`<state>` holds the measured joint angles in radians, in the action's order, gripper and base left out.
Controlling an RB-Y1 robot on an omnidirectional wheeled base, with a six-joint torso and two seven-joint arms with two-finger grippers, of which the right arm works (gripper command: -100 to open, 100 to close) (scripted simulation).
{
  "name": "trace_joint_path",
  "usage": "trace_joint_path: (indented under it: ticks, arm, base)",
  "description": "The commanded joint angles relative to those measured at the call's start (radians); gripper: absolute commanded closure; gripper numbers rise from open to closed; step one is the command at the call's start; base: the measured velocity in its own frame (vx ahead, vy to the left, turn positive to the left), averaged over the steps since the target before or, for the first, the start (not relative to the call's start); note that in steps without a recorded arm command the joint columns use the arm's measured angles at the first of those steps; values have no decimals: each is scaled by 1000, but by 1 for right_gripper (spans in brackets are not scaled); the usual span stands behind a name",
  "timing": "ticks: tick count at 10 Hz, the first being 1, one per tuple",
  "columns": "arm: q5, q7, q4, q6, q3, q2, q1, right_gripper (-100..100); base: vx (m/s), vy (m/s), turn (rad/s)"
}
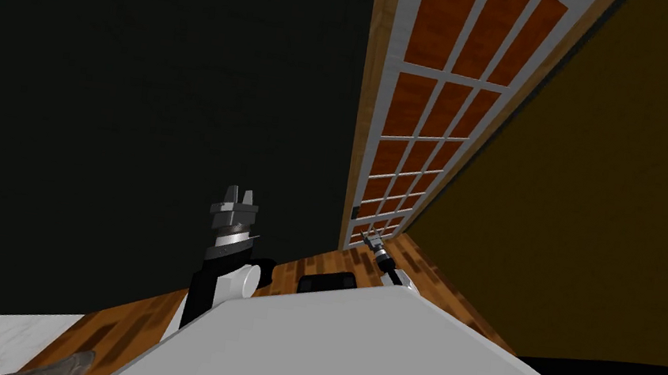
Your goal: Pull the door open
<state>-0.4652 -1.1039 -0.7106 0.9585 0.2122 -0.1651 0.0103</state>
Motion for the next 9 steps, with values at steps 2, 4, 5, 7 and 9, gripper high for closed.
trace_joint_path:
  ticks: [2,4,5,7,9]
  arm:
    - [18,-14,13,0,-23,-4,-12,-100]
    - [38,-24,24,-2,-46,-8,-22,-100]
    - [53,-32,32,-3,-64,-11,-31,-100]
    - [77,-43,45,-6,-91,-15,-43,-100]
    - [111,-59,64,-11,-132,-20,-62,-100]
  base:
    - [92,40,-15]
    - [153,142,-33]
    - [211,125,-57]
    - [177,41,-48]
    - [199,-31,-121]
